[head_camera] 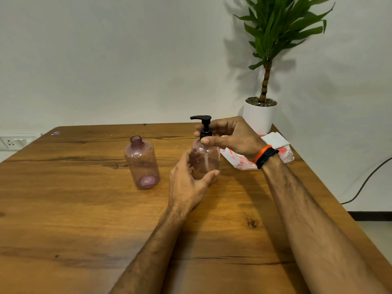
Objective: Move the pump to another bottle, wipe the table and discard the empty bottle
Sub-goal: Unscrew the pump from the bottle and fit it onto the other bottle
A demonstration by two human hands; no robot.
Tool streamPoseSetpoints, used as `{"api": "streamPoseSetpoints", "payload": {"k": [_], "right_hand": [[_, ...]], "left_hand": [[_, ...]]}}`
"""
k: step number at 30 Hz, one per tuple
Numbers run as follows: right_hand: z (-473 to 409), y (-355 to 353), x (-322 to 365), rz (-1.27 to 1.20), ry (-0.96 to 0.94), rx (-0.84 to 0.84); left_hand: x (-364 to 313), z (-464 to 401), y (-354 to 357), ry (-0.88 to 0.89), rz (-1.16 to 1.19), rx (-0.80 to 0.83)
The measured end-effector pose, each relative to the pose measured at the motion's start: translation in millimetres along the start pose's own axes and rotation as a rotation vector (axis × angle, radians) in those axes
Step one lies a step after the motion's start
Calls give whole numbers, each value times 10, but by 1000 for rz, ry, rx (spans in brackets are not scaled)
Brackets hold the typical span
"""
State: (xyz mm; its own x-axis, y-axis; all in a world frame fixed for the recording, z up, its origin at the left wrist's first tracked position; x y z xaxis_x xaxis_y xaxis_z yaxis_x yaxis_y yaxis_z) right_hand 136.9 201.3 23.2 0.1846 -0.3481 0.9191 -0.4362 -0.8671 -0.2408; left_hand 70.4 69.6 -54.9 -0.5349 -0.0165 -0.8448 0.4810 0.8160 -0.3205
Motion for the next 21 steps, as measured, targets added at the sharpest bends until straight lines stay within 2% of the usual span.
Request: {"api": "streamPoseSetpoints", "payload": {"k": [7,21], "right_hand": [[29,2,-1,53,0,-99],[238,152,-39,41,49,-603]], "left_hand": [[-5,10,-19,3,22,-29],[-47,46,1,14,-71,-83]]}}
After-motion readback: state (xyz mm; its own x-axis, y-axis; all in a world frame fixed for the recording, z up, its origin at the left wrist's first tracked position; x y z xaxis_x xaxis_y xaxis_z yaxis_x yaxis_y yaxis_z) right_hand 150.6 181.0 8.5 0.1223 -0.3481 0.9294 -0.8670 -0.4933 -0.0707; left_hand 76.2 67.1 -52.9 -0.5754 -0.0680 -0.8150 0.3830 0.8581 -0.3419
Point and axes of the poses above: each hand's wrist, its own z-axis away from the middle knuckle, its own y-axis out of the palm, x = y × z, the point moved 6 cm from there along -z, towards the middle knuckle
